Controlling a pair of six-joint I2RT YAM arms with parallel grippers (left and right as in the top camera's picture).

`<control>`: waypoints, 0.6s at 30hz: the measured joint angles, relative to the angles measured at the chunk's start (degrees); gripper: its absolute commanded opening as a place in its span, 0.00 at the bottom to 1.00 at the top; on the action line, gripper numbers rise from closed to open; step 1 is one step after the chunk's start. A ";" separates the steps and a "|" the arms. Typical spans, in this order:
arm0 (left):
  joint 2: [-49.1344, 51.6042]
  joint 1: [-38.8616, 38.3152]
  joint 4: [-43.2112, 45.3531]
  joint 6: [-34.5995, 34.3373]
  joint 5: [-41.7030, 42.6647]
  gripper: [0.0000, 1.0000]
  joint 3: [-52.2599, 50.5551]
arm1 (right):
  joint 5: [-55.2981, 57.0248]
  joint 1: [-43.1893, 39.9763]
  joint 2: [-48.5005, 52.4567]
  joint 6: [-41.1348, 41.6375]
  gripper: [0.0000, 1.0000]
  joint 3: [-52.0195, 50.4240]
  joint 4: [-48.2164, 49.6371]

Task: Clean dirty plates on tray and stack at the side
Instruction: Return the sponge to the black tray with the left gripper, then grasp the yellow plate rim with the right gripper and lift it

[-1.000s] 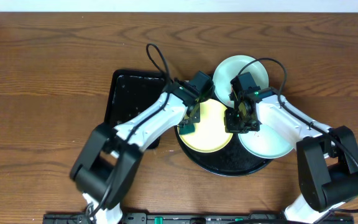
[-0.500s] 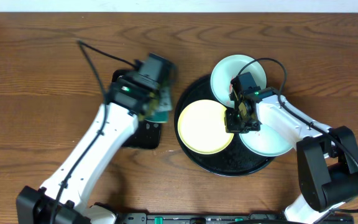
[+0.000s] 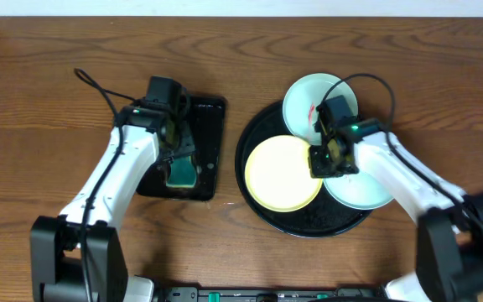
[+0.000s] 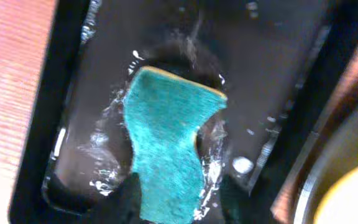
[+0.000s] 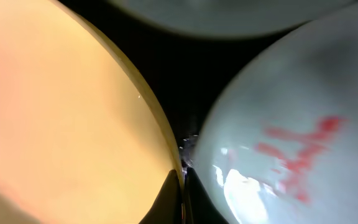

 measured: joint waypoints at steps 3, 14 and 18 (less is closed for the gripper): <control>-2.36 0.11 -0.33 0.46 2.14 0.57 0.00 | 3.21 0.00 -5.97 -0.31 0.01 0.00 -0.42; -15.76 0.09 -5.42 0.35 4.33 0.74 0.00 | 26.53 9.38 -19.61 -2.51 0.01 -0.02 -0.63; -19.69 0.09 -6.60 0.33 4.48 0.74 0.02 | 34.10 15.19 -20.63 -3.96 0.01 -0.02 -1.05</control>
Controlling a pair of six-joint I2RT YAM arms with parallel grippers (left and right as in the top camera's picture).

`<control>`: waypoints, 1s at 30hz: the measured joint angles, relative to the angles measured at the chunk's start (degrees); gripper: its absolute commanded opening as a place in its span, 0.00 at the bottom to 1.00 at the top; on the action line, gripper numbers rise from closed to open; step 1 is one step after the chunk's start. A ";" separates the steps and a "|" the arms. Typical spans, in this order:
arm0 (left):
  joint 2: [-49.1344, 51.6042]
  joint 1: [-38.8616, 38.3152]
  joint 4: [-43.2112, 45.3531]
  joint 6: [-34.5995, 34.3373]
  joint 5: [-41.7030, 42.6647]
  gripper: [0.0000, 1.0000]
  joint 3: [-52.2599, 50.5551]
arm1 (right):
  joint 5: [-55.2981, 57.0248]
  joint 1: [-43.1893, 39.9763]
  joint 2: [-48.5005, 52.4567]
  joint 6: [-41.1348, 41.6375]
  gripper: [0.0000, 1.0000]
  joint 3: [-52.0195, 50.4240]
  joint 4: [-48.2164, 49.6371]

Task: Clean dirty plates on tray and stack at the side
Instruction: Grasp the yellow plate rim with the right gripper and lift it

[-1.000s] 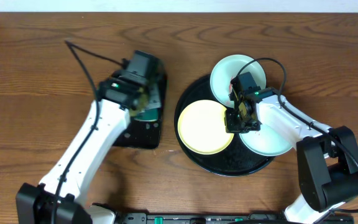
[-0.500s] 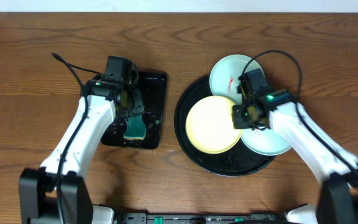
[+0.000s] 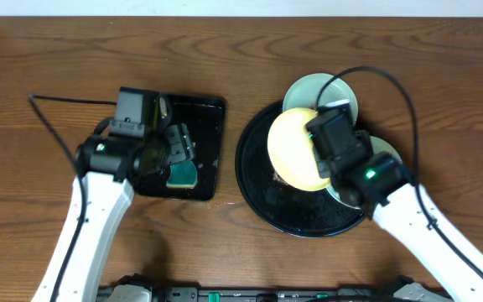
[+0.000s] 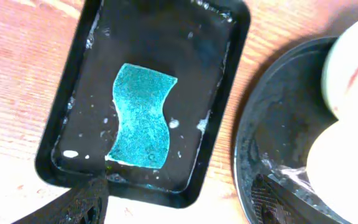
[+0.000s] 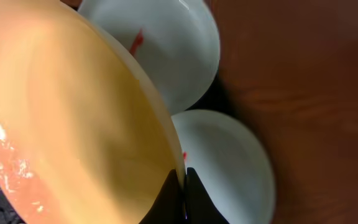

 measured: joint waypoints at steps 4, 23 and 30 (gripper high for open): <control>-2.49 0.00 -1.66 0.02 0.17 0.81 0.00 | 7.63 6.23 0.00 -0.61 0.01 0.00 -0.76; -2.67 0.02 -1.97 0.00 0.35 0.83 0.00 | 26.23 20.28 0.00 -4.96 0.01 0.00 -1.22; -2.67 0.00 -1.97 0.02 0.35 0.83 0.00 | 28.15 22.77 0.00 -6.75 0.01 0.00 -1.25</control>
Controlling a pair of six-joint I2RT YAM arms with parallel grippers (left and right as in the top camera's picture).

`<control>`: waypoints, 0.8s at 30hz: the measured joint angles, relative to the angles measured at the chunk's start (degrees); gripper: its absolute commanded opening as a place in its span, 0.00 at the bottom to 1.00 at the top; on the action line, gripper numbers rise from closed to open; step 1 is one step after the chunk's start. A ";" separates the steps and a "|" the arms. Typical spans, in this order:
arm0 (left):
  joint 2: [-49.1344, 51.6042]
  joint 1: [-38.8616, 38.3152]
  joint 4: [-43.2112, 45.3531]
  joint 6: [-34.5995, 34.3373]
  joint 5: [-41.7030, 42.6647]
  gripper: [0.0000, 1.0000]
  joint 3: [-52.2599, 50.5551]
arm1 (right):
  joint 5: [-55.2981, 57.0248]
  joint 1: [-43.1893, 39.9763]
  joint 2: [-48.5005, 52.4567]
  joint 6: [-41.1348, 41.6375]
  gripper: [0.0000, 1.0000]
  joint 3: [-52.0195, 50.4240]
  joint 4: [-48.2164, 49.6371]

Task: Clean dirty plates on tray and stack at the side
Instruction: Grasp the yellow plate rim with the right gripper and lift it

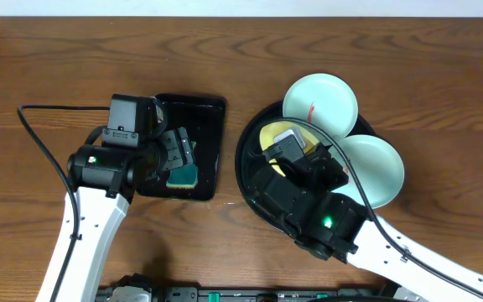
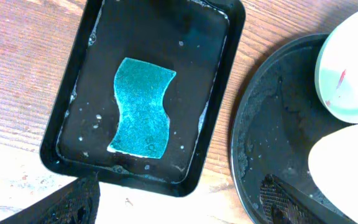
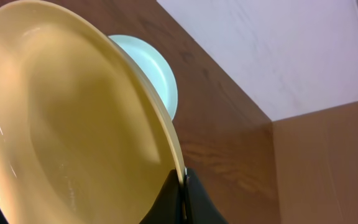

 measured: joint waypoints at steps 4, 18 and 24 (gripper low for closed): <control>0.00 0.02 0.00 -0.02 0.00 0.83 0.00 | 0.20 0.98 0.00 -0.37 0.01 0.00 0.00; 0.00 0.02 0.00 -0.02 0.00 0.83 0.00 | 2.05 1.53 0.00 -0.59 0.01 0.00 0.00; 0.00 0.02 0.00 -0.02 0.00 0.83 0.00 | 2.78 1.53 0.00 -0.59 0.01 0.00 -0.04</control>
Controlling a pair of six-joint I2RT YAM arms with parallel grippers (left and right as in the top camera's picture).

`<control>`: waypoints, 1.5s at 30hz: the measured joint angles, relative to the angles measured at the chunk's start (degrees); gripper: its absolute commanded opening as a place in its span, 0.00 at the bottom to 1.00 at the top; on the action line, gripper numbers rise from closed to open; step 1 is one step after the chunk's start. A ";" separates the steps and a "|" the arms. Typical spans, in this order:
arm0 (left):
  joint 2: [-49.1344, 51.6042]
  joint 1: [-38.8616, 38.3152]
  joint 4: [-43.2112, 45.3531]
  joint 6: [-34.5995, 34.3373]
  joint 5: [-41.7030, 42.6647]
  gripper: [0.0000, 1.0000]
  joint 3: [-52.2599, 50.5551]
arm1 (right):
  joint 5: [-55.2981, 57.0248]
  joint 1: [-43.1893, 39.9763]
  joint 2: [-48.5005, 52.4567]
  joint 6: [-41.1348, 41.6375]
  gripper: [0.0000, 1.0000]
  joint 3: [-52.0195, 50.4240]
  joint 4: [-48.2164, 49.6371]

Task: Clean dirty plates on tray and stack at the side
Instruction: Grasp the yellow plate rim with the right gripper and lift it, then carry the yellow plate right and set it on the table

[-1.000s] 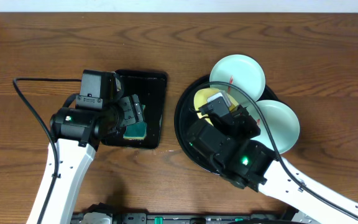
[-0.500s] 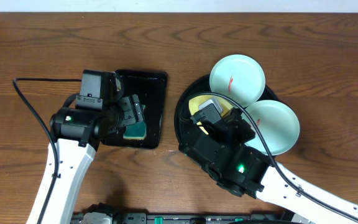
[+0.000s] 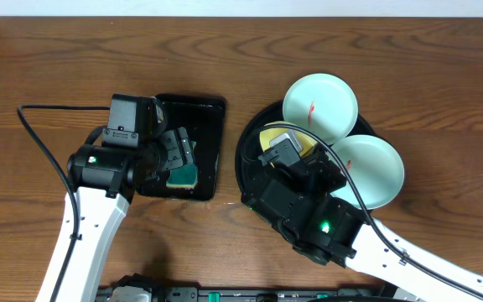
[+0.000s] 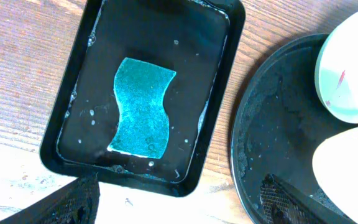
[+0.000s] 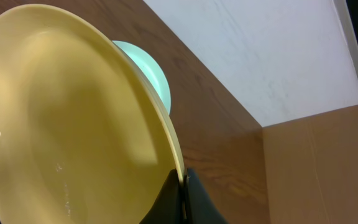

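My right gripper (image 5: 181, 180) is shut on the rim of the yellow plate (image 5: 73, 124), held up on edge above the round black tray (image 3: 254, 168); overhead only a sliver of the yellow plate (image 3: 277, 138) shows behind the arm. Two pale green plates with red smears sit at the tray's far right: one (image 3: 320, 101) at the back, one (image 3: 367, 170) nearer. The teal sponge (image 4: 140, 107) lies in the wet rectangular black tray (image 4: 225, 74). My left gripper (image 4: 179, 202) hangs open high above that tray's near edge, holding nothing.
Wood tabletop all round. A black cable (image 3: 40, 126) loops left of the left arm. The right arm's body (image 3: 309, 210) covers much of the round tray. A white wall (image 5: 272, 50) and a cardboard-brown surface lie beyond the table.
The right gripper has tilted the yellow plate slightly further; otherwise it still holds it on edge above the round tray. The left gripper has stayed open above the sponge tray.
The left gripper was low over the sponge in the rectangular tray while the right gripper gripped the yellow plate's rim flat on the round tray. Then the left gripper was higher and open, the sponge left lying. The yellow plate was lifted, then stood on edge, as now.
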 measured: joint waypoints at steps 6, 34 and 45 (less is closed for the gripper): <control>0.00 0.00 0.00 0.02 0.00 0.83 0.00 | -0.07 0.00 0.00 0.00 0.01 0.00 0.02; 0.00 0.00 0.00 0.02 0.00 0.83 0.00 | -7.43 -1.75 0.02 4.07 0.01 0.00 -1.57; 0.00 0.00 0.00 0.00 0.00 0.83 0.00 | -28.65 -16.96 -0.52 12.31 0.01 0.00 -2.38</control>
